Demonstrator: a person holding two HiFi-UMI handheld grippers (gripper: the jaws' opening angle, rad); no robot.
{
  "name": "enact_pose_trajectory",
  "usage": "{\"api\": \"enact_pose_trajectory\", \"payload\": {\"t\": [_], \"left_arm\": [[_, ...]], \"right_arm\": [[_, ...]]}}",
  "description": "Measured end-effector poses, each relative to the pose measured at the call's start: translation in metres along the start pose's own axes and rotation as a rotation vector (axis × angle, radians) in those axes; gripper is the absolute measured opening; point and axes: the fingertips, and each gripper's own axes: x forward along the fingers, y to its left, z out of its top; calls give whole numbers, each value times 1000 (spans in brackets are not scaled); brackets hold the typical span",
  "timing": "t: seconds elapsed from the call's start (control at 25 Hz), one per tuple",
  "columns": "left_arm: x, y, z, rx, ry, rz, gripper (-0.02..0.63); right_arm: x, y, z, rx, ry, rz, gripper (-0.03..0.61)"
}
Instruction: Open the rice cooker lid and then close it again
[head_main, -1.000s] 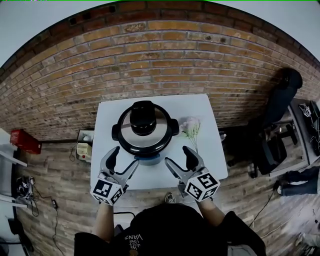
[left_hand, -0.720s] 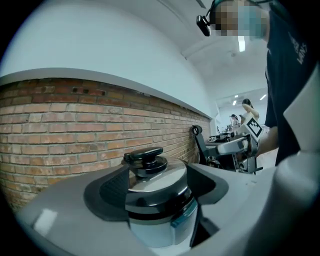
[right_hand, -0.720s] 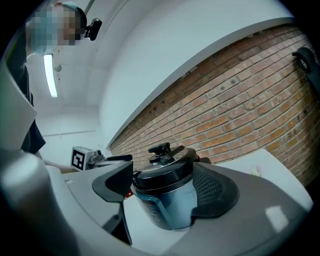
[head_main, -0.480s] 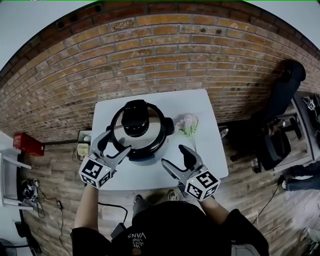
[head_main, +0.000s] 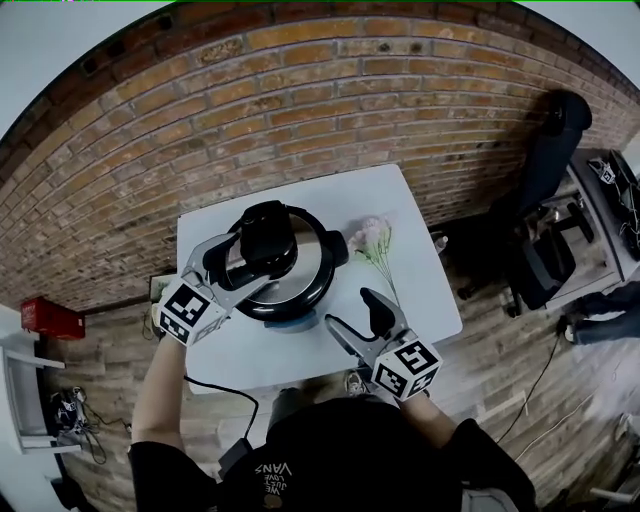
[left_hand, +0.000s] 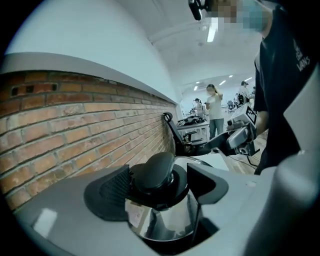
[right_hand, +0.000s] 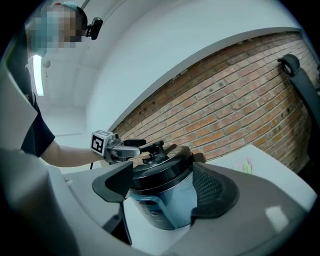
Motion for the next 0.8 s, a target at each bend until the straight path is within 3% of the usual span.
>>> {"api": "enact_pose_trajectory", "payload": {"t": [0.36,0.6,0.8], "left_arm": [[23,-7,-5,51,119,-135,337],[31,-8,-7,50,148,-166,337],[38,-10,-10,108,181,-256,336]], "right_arm": [[-11,-14,-1,22,13,0,365],[-11,-20,-8,1,70,35,365],[-3,-18,-6,7,40,5,365]]}}
